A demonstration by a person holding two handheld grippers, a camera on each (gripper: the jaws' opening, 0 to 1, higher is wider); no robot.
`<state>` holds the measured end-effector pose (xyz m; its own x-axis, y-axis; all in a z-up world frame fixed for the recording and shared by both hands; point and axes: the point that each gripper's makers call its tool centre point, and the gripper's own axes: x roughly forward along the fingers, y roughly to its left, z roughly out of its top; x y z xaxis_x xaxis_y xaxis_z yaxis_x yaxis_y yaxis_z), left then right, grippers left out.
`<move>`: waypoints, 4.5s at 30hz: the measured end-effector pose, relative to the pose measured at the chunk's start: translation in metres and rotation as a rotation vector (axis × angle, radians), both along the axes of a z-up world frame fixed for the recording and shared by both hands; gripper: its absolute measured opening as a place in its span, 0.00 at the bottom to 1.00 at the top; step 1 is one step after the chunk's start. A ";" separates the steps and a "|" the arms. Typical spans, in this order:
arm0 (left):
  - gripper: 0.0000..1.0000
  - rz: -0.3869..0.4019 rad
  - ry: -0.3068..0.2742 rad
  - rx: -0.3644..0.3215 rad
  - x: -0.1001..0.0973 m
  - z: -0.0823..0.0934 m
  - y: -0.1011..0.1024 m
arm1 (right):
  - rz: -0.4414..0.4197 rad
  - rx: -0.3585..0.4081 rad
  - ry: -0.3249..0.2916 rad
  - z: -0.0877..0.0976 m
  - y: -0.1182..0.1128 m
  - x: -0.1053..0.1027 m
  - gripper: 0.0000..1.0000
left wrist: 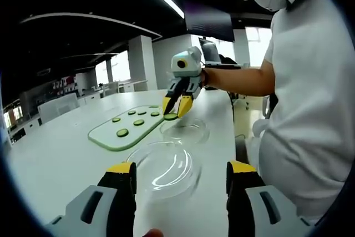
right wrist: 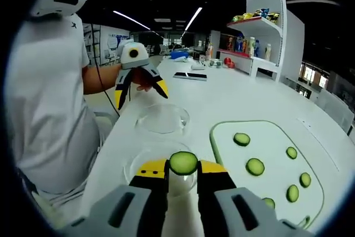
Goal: Open the petri dish lid, add cucumber slices into the petri dish, and close the lid
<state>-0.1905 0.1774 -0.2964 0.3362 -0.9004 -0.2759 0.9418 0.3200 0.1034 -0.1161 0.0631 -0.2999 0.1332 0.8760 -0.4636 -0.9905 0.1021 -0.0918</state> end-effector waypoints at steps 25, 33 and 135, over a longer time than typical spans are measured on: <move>0.64 0.000 -0.001 0.003 -0.002 0.000 0.001 | 0.068 -0.003 0.021 -0.004 0.006 -0.019 0.20; 0.64 -0.001 -0.002 0.004 -0.002 -0.001 0.000 | 0.076 -0.020 0.025 -0.009 0.007 -0.021 0.20; 0.66 0.068 0.004 -0.022 0.011 0.003 0.013 | 0.107 -0.038 -0.014 -0.008 0.032 -0.025 0.53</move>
